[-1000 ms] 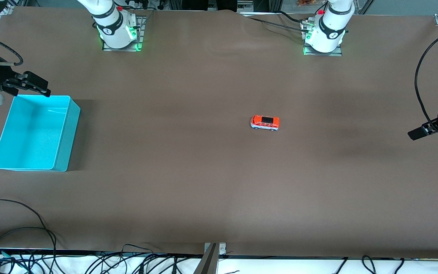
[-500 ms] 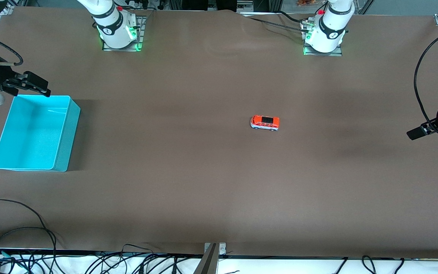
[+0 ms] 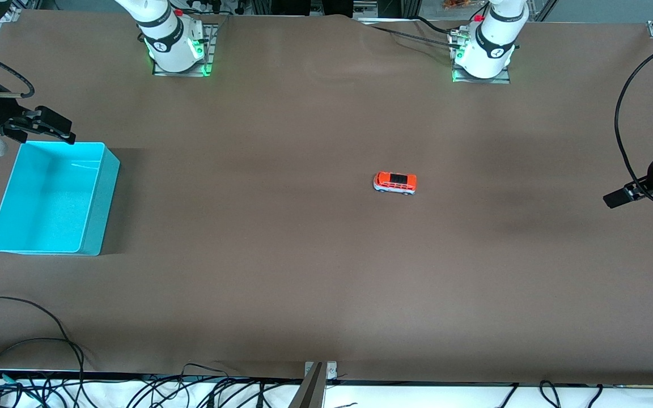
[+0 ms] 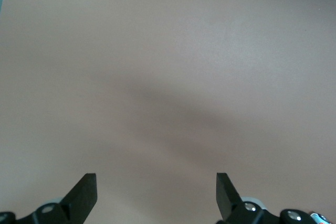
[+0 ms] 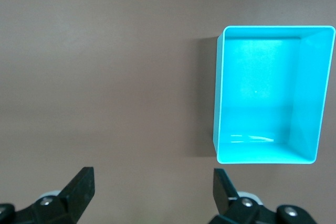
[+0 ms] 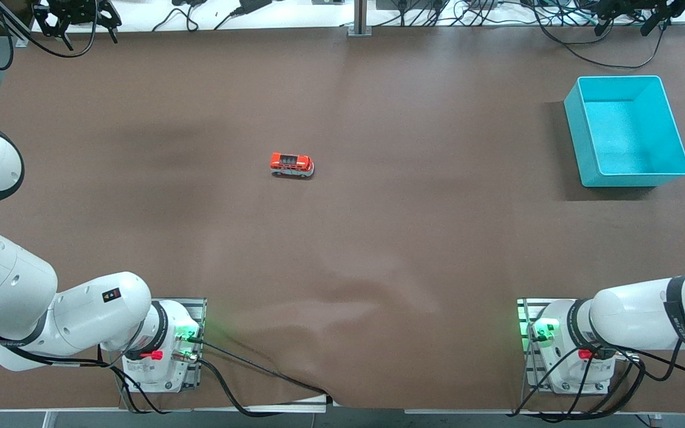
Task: Wind up bus and store in blue box
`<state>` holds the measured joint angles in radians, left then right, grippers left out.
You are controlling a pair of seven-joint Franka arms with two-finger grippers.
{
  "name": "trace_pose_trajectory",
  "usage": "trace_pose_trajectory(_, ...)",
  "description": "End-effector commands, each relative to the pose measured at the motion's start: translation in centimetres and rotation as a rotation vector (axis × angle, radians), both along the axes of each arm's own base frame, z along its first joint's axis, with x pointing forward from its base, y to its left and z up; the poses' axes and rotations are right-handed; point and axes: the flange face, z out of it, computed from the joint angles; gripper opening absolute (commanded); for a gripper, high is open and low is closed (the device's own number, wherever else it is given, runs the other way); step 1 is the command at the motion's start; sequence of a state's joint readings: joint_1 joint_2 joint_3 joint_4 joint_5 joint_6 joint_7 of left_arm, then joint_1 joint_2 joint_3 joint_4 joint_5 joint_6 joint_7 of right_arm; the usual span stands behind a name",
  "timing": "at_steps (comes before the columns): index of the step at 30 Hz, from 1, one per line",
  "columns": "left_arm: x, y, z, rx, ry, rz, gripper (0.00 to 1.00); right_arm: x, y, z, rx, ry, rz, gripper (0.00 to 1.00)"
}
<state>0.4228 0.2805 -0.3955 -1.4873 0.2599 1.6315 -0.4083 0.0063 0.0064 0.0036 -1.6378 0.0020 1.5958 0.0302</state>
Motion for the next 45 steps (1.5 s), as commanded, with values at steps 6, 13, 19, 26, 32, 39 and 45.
trace_pose_trajectory(6,-0.3,-0.1,0.8,-0.02,0.006,-0.016,1.0,-0.8,0.0,0.4,-0.012,0.007,-0.007,1.0)
trace_pose_trajectory(13,-0.3,-0.2,0.7,-0.021,0.009,-0.018,1.0,-0.8,0.3,0.4,-0.015,0.007,-0.02,1.0)
trace_pose_trajectory(19,-0.3,-0.2,0.6,-0.021,0.011,-0.02,1.0,-0.8,0.3,0.6,-0.015,0.003,-0.022,1.0)
trace_pose_trajectory(26,-0.3,-0.2,0.4,-0.022,0.013,-0.02,1.0,-0.7,0.4,0.4,-0.012,0.007,-0.024,1.0)
trace_pose_trajectory(32,-0.3,-0.2,0.4,-0.023,0.014,-0.015,1.0,-0.7,0.5,0.3,-0.009,0.01,-0.022,1.0)
trace_pose_trajectory(39,-0.2,-1.1,-0.3,-0.05,0.022,0.016,1.0,-0.6,2.1,0.3,-0.005,0.01,-0.03,1.0)
trace_pose_trajectory(45,-0.3,-1.4,-0.6,-0.068,0.024,0.089,1.0,-0.2,4.0,0.6,-0.007,-0.004,-0.072,1.0)
